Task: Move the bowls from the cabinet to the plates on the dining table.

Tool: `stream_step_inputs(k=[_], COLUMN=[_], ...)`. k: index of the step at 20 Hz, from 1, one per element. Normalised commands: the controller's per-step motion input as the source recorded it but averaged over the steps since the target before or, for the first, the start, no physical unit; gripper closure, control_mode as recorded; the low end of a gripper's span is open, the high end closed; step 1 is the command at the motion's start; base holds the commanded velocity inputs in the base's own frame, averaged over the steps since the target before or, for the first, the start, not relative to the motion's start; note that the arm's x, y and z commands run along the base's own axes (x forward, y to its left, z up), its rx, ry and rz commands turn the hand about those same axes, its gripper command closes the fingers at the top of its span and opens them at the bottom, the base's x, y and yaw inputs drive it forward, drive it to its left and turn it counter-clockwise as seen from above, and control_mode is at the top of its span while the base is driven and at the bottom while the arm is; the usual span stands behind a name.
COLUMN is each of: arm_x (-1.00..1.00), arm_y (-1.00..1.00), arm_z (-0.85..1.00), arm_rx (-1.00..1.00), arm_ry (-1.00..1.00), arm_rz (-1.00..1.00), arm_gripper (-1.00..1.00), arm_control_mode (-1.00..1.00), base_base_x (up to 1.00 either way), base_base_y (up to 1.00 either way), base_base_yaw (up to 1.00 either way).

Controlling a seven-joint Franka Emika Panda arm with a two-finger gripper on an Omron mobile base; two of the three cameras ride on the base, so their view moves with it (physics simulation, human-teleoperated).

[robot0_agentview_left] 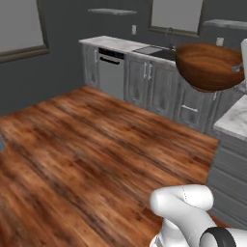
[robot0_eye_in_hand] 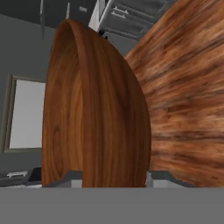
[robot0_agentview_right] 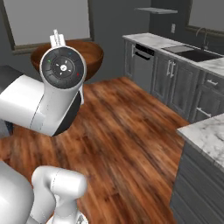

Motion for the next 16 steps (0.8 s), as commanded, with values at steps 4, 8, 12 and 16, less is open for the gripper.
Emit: stream_step_inputs(k=[4, 8, 12, 16], arm_x=[0.0, 0.0, 0.0, 0.0], arm_y=[0.0, 0.0, 0.0, 0.0], arm_z=[0.0, 0.0, 0.0, 0.0], arm_rx=[0.0, 0.0, 0.0, 0.0], arm_ry=[0.0, 0.0, 0.0, 0.0], arm_rz=[0.0, 0.0, 0.0, 0.0], arm_gripper=[1.0, 1.0, 1.0, 1.0], arm_control_mode=[1.0, 1.0, 1.0, 1.0], base_base_x=[0.0, 0.0, 0.0, 0.01], base_base_y=[0.0, 0.0, 0.0, 0.03], base_base_yaw=[-0.25, -0.25, -0.25, -0.25])
